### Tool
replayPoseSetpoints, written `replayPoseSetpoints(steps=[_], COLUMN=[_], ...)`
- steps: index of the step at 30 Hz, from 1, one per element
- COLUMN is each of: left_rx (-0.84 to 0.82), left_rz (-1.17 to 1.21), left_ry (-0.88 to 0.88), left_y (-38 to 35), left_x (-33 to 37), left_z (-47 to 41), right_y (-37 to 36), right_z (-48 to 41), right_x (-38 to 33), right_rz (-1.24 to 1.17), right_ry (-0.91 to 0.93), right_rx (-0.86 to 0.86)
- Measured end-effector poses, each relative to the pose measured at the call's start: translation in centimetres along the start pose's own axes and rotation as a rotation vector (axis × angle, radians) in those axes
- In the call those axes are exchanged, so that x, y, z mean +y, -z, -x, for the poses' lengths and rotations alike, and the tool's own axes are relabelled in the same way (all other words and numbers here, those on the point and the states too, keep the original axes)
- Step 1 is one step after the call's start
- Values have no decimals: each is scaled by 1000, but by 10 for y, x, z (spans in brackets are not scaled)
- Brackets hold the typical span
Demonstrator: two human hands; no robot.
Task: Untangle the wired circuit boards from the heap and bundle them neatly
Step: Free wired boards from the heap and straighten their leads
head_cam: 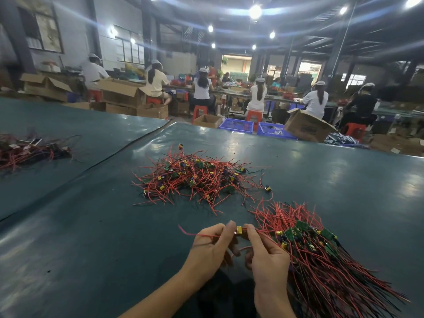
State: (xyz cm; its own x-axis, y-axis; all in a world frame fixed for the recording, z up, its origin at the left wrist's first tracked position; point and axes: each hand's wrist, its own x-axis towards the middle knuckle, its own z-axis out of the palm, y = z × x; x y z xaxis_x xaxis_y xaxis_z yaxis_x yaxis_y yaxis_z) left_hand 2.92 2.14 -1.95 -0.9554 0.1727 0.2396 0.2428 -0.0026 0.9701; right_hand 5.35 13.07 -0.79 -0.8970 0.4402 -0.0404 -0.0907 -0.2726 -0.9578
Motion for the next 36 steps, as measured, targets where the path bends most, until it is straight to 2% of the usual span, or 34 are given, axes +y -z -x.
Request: replayPoseSetpoints(steps=[3, 9, 13, 19, 23, 27, 29, 36], left_rx=[-28, -70, -119, -176, -146, -92, -96, -159], left_rz=[114, 80, 67, 55, 54, 42, 40, -4], left_ry=[86, -19, -48, -42, -20, -8, -4, 35], left_y=[0, -4, -1, 4, 4, 5, 4, 4], left_x=[2, 3, 7, 12, 11, 10, 11, 13], left_z=[-1, -1, -2, -2, -1, -5, -4, -2], right_y=[-4, -4, 3, 21, 19, 1, -8, -7], right_z=[5, 2, -12, -28, -20, 0, 6, -1], right_x=[-1, -2, -12, -26, -19, -6, -1, 1], right_rz=[30, 39, -81, -282, -173, 21, 40, 63], right_ry=[44, -25, -110, -111, -64, -25, -9, -35], right_rx=[-55, -36, 36, 116, 120, -82, -145, -59])
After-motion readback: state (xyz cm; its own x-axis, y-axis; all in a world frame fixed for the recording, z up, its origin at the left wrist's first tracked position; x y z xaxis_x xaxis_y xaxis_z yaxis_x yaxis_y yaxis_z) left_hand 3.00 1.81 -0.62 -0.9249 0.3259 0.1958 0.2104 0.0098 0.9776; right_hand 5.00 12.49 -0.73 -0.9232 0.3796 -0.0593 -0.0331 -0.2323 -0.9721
